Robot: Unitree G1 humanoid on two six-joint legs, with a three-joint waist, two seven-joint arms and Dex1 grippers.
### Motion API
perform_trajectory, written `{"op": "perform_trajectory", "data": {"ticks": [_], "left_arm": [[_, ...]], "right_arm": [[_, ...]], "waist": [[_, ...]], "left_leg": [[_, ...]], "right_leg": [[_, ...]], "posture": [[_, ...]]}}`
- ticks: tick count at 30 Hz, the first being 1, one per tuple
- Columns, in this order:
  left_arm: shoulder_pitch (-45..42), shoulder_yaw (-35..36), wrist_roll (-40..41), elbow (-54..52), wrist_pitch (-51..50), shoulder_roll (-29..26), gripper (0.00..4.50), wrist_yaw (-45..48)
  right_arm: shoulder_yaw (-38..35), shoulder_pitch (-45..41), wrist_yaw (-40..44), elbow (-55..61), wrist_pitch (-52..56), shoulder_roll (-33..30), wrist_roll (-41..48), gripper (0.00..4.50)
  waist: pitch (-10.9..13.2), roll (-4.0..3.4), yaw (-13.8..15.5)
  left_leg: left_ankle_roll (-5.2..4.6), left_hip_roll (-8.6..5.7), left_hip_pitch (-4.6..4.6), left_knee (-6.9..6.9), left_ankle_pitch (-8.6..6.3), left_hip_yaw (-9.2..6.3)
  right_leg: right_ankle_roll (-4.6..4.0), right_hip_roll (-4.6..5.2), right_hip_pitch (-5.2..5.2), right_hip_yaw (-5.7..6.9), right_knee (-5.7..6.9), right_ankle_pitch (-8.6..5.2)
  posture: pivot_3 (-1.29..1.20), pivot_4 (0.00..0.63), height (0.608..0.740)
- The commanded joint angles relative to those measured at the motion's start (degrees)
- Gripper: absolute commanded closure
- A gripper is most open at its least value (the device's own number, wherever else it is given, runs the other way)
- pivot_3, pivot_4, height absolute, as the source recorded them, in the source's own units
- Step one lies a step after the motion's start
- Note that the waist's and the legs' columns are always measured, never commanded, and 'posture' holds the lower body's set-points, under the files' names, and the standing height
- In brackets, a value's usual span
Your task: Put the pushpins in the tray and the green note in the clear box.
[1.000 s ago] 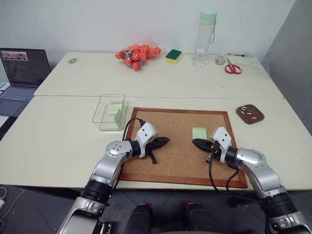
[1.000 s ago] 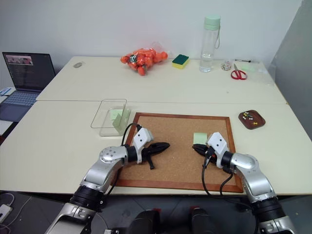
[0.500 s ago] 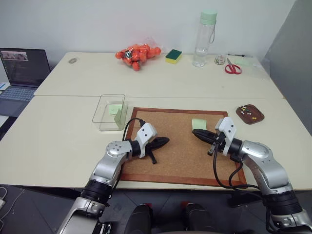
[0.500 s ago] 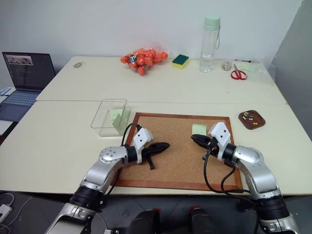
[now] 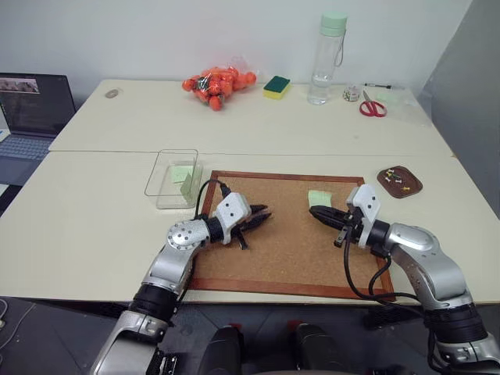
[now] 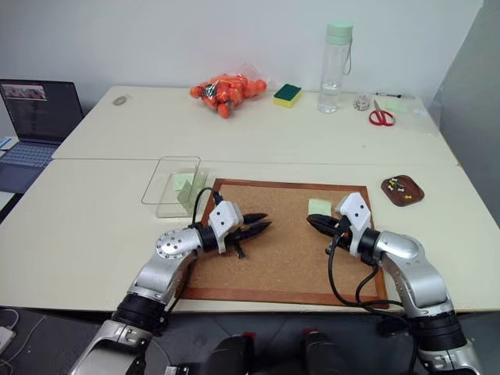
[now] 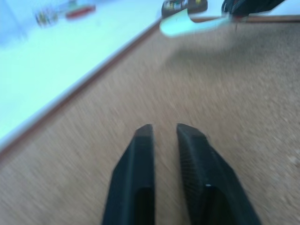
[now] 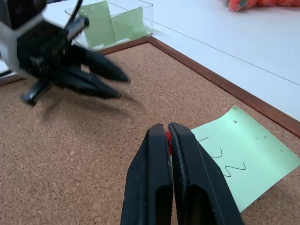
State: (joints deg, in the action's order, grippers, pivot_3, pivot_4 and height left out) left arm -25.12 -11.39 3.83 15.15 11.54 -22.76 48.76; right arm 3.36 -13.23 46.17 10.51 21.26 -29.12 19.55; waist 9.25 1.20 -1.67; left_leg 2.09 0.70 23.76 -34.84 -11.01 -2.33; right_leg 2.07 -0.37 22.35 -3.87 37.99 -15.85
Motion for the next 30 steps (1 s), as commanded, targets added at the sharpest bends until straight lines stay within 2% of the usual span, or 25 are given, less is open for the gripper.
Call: {"op": "perform_trajectory", "data": {"ticks": [1,6,19,30], "left_arm": [[-2.33,0.12,-1.86,1.47,7.63,-0.81,2.49,0.27],[-4.68,-0.89,-5.29,5.28,14.26,-0.26,1.65,-1.68],[-12.10,-5.89,-12.53,13.65,33.19,0.40,1.65,-2.46],[-14.86,-8.87,-17.20,19.08,39.74,0.98,1.65,-4.82]], "right_arm": [[-0.98,-1.32,0.80,2.68,0.45,-0.60,1.52,4.50],[-0.28,-1.83,0.87,3.90,1.42,-0.17,1.84,4.50],[3.33,-3.98,1.76,5.37,3.22,1.23,2.40,4.50],[4.82,-4.60,2.28,6.46,4.75,1.71,3.49,4.50]], "waist": [[0.00,0.00,0.00],[0.02,0.02,-0.02],[0.04,0.04,-0.13],[0.04,0.04,-0.10]], "left_leg": [[0.02,-0.01,0.01,0.00,-0.02,0.00],[0.04,-0.01,0.04,-0.01,-0.03,0.01],[0.04,-0.07,0.05,-0.04,-0.03,0.01],[0.04,-0.06,0.05,-0.05,-0.03,0.00]], "right_leg": [[-0.01,0.00,0.00,0.00,-0.02,-0.01],[-0.01,0.02,0.00,-0.01,-0.04,-0.01],[-0.01,0.00,0.00,0.02,-0.02,-0.01],[-0.01,-0.02,0.00,0.04,0.01,-0.01]], "posture": [[0.00,0.150,0.740],[0.00,0.150,0.740],[0.00,0.150,0.740],[0.00,0.150,0.740]]}}
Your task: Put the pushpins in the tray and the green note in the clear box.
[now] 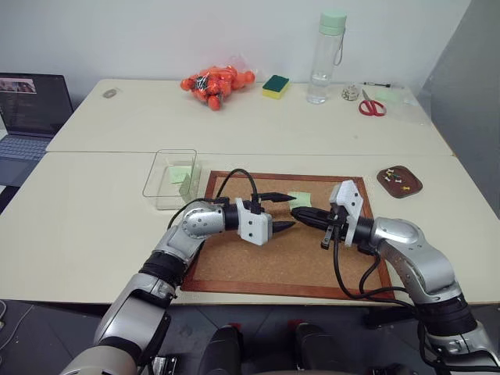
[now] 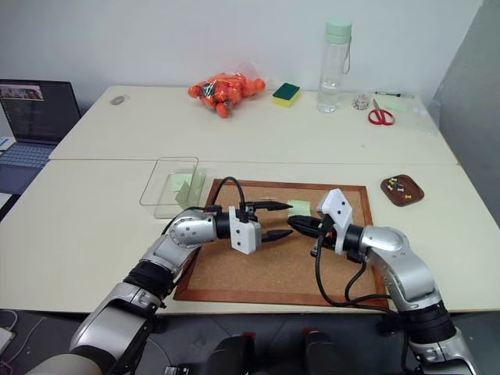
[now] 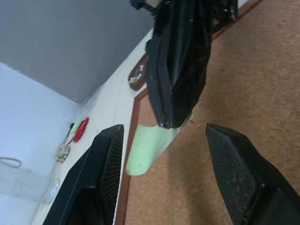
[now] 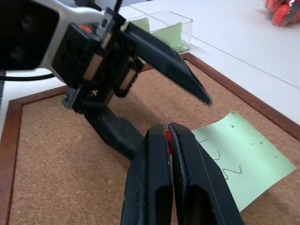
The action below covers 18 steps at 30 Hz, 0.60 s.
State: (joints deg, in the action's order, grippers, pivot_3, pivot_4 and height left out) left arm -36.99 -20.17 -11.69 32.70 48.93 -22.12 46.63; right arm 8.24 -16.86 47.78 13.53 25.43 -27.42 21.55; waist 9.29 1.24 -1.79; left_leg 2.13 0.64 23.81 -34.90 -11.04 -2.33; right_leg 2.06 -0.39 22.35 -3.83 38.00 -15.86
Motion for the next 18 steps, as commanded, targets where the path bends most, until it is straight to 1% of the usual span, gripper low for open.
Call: {"op": "perform_trajectory", "data": {"ticks": [1,4,13,15,18], "left_arm": [[-3.56,-0.16,-2.38,2.22,2.58,0.35,1.81,-3.27],[-4.76,-0.26,-3.74,4.22,3.36,0.38,2.23,-5.01],[-5.72,-1.08,-4.70,5.84,4.07,0.48,4.18,-6.36],[-5.78,-1.11,-4.72,5.84,4.11,0.48,4.49,-6.49],[-5.98,-1.09,-4.86,5.76,4.19,0.46,4.49,-6.93]], "right_arm": [[-0.03,-0.95,0.71,3.58,0.69,0.03,1.49,4.50],[-0.09,-0.99,0.67,3.86,1.05,0.18,1.51,4.50],[-0.66,-1.05,0.46,4.78,2.36,0.49,2.16,4.50],[-0.72,-1.08,0.41,4.76,2.37,0.57,2.16,4.50],[-0.81,-1.20,0.31,4.59,2.44,0.70,2.21,4.50]], "waist": [[0.00,0.00,0.04],[0.00,0.00,0.04],[0.00,0.00,-0.01],[0.00,0.00,-0.01],[0.00,0.00,-0.01]], "left_leg": [[0.00,0.00,0.00,-0.01,0.00,-0.01],[0.00,-0.02,0.02,-0.03,0.00,-0.02],[0.00,-0.01,0.01,-0.03,0.00,-0.04],[0.00,-0.01,0.01,-0.03,0.00,-0.04],[0.00,-0.01,0.01,-0.03,0.00,-0.04]], "right_leg": [[0.00,0.00,0.00,0.01,0.00,0.00],[0.00,0.00,0.00,0.03,0.00,0.00],[0.00,-0.01,-0.01,0.04,0.02,0.00],[0.00,-0.01,-0.01,0.05,0.03,0.00],[0.00,-0.01,-0.01,0.05,0.04,0.00]], "posture": [[0.00,0.150,0.740],[0.00,0.150,0.740],[0.00,0.150,0.740],[0.00,0.150,0.740],[0.00,0.150,0.740]]}}
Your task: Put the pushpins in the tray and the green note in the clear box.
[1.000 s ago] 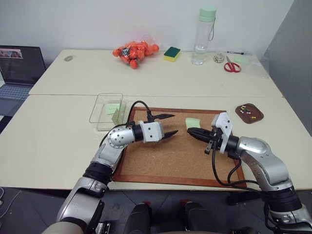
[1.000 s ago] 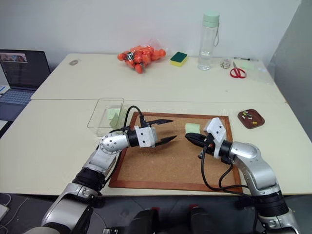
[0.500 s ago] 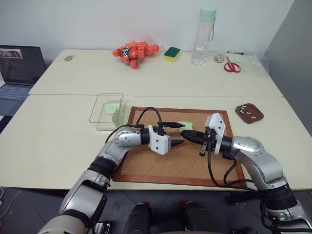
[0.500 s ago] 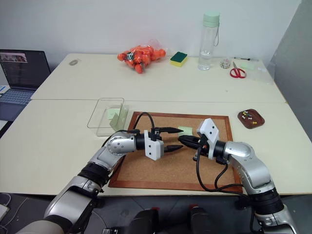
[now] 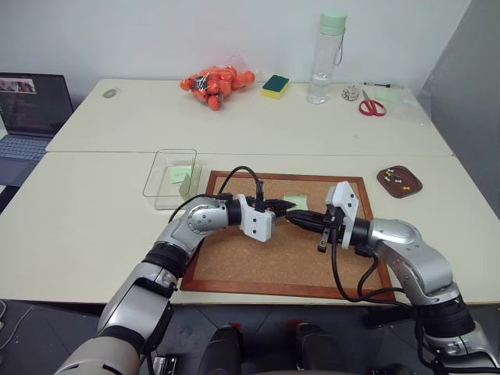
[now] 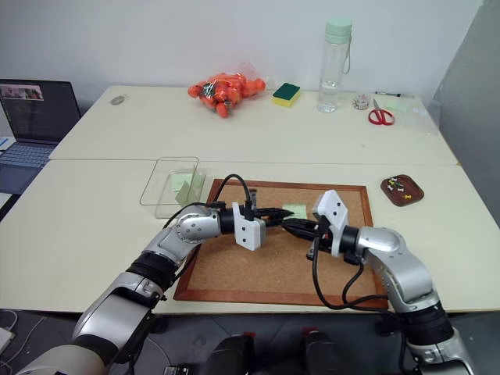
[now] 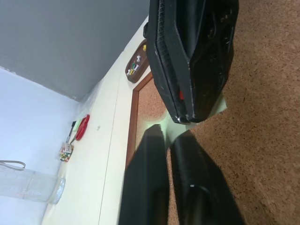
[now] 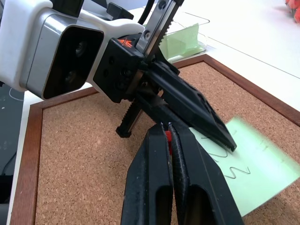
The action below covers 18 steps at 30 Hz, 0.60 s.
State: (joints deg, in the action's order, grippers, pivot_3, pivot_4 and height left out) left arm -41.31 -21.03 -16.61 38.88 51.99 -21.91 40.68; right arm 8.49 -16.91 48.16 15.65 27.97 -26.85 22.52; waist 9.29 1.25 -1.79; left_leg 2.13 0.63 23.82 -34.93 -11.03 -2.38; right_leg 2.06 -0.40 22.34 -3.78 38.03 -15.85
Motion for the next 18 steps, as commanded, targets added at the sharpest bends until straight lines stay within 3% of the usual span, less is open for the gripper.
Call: {"op": "perform_trajectory", "data": {"ticks": [1,18], "left_arm": [[-1.69,-0.22,0.01,-0.43,1.14,0.24,4.49,-1.09],[-2.96,-1.40,-11.88,1.46,6.75,-3.88,4.49,-12.51]], "right_arm": [[-1.10,-1.18,-0.17,2.39,-0.09,0.15,1.31,4.50],[-11.25,-7.92,-7.13,-2.15,12.43,2.64,11.60,4.50]], "waist": [[0.00,0.00,0.00],[0.00,0.00,0.06]], "left_leg": [[0.00,0.00,0.00,0.00,0.00,0.00],[0.00,0.03,0.00,-0.03,0.00,-0.02]], "right_leg": [[0.00,0.00,0.00,0.00,0.00,0.00],[-0.02,0.04,-0.01,0.01,0.07,0.01]], "posture": [[0.00,0.150,0.740],[0.00,0.150,0.740]]}}
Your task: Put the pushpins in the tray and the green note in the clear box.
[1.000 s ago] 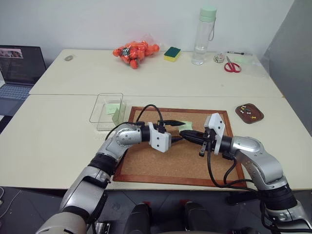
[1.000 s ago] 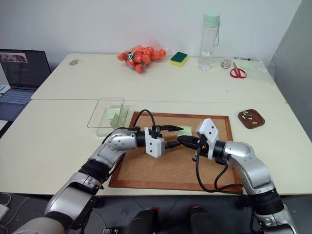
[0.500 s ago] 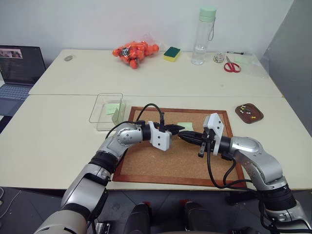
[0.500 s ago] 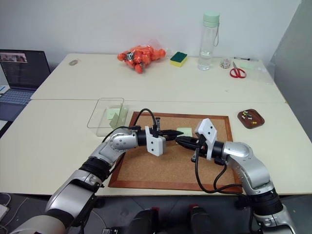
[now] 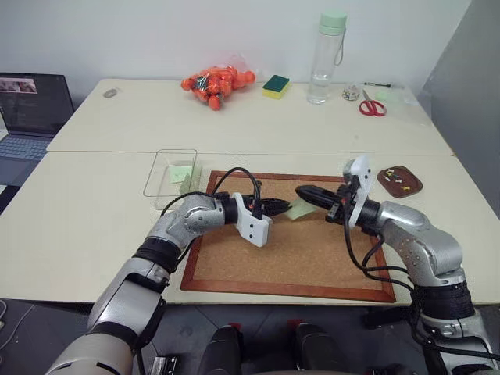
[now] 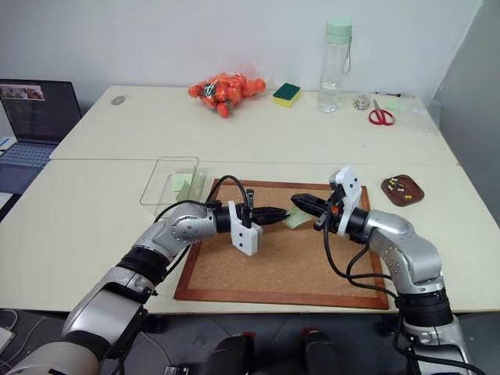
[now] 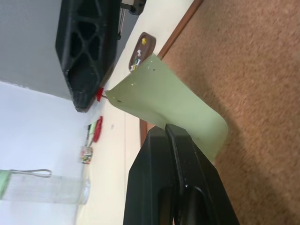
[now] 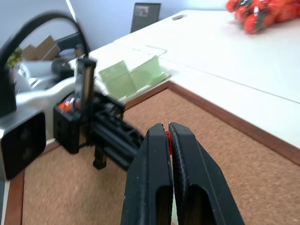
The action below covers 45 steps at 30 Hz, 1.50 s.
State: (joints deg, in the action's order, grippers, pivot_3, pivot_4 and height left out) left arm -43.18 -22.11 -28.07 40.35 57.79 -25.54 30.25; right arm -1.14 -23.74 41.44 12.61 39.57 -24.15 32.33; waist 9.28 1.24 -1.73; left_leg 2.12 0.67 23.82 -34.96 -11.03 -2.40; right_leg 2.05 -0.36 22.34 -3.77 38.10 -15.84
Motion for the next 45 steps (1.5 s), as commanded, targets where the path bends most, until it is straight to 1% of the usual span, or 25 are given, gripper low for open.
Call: {"op": "perform_trajectory", "data": {"ticks": [1,9,11,14,18,20,23,25,30,32,38,45], "left_arm": [[-1.20,-0.37,-0.53,0.14,1.02,-0.25,4.49,-2.36],[-1.35,-0.06,0.08,0.51,-0.03,0.29,4.49,-3.47],[-0.89,0.56,1.50,0.29,-1.27,0.58,4.49,-3.10],[0.28,1.91,5.52,-0.54,-4.89,1.70,4.49,-1.77],[2.89,4.24,14.54,-4.59,-14.04,4.90,4.49,1.94],[5.02,5.08,20.80,-9.53,-20.75,7.09,4.49,5.42],[8.05,6.31,28.29,-17.63,-32.19,9.80,4.49,9.01],[9.30,6.72,30.64,-21.72,-37.95,10.59,4.49,10.01],[12.53,6.00,34.29,-30.83,-49.39,11.61,4.49,11.63],[13.26,5.90,34.68,-32.64,-51.92,11.78,4.49,11.83],[14.05,6.36,34.83,-35.21,-55.55,12.08,4.49,12.20],[13.62,6.73,34.59,-35.42,-56.49,11.92,4.49,12.01]], "right_arm": [[-1.62,-1.15,-0.49,0.95,0.95,-0.12,1.91,4.50],[-1.59,-1.29,-1.10,0.51,0.09,-0.15,0.76,4.50],[-1.55,-1.80,-3.92,-2.58,-3.56,-0.13,-3.57,4.50],[-3.52,-4.23,-12.41,-11.41,-10.38,0.80,-10.74,4.50],[-6.12,-8.32,-21.24,-23.50,-17.52,1.13,-16.87,4.50],[-7.78,-10.70,-26.03,-30.20,-20.89,0.68,-19.70,4.50],[-9.16,-13.73,-30.24,-38.63,-25.34,-0.61,-22.74,4.50],[-9.71,-15.44,-31.82,-43.16,-27.75,-1.27,-23.85,4.50],[-10.85,-19.09,-34.87,-51.70,-29.77,-2.77,-25.52,4.50],[-11.01,-19.71,-35.42,-53.34,-29.76,-2.91,-25.57,4.50],[-12.42,-20.96,-36.90,-56.62,-28.82,-2.79,-24.85,4.50],[-13.11,-20.99,-38.10,-57.59,-27.82,-3.01,-24.50,4.50]], "waist": [[0.00,0.00,0.00],[0.00,0.00,-0.05],[0.00,0.00,-0.05],[0.00,0.00,-0.10],[0.00,0.00,-0.07],[0.00,0.00,-0.10],[0.00,-0.01,-0.10],[0.00,-0.01,-0.12],[-0.01,-0.04,-0.52],[-0.01,-0.04,-0.64],[-0.01,-0.04,-0.65],[-0.01,-0.04,-0.68]], "left_leg": [[0.00,-0.01,0.01,0.00,0.00,-0.01],[0.00,-0.02,0.00,0.00,0.00,0.00],[0.00,-0.02,0.00,0.00,0.00,-0.01],[0.00,-0.04,0.00,-0.02,0.00,0.00],[0.00,-0.01,-0.01,-0.07,0.01,0.06],[0.00,-0.02,0.00,-0.06,0.00,0.07],[0.00,-0.01,0.00,-0.05,0.00,0.06],[0.00,-0.02,-0.01,-0.04,0.00,0.07],[0.00,-0.07,-0.06,-0.05,0.01,0.11],[0.00,-0.05,-0.06,-0.05,0.01,0.12],[0.00,-0.07,-0.08,-0.06,0.01,0.14],[0.00,-0.08,-0.13,-0.06,0.01,0.19]], "right_leg": [[0.00,0.00,0.00,0.01,0.00,0.00],[0.00,-0.01,0.00,0.01,0.02,0.00],[0.00,-0.01,0.00,0.02,0.02,0.00],[0.01,0.00,0.00,0.01,0.03,0.00],[0.05,0.06,0.01,-0.02,0.07,0.04],[-0.20,0.05,0.02,-0.03,0.08,0.19],[-0.24,0.05,0.02,-0.03,0.09,0.21],[-0.25,0.06,0.02,-0.05,0.11,0.21],[-0.26,0.00,0.01,-0.15,0.14,0.21],[-0.26,0.00,0.01,-0.17,0.15,0.21],[-0.26,0.00,0.01,-0.20,0.21,0.21],[-0.26,0.00,0.01,-0.25,0.28,0.21]], "posture": [[0.00,0.150,0.740],[0.00,0.150,0.740],[0.00,0.150,0.740],[0.00,0.150,0.740],[0.00,0.150,0.740],[0.00,0.150,0.740],[0.00,0.150,0.740],[0.00,0.150,0.740],[0.00,0.150,0.740],[0.00,0.150,0.740],[0.00,0.150,0.740],[0.00,0.150,0.740]]}}
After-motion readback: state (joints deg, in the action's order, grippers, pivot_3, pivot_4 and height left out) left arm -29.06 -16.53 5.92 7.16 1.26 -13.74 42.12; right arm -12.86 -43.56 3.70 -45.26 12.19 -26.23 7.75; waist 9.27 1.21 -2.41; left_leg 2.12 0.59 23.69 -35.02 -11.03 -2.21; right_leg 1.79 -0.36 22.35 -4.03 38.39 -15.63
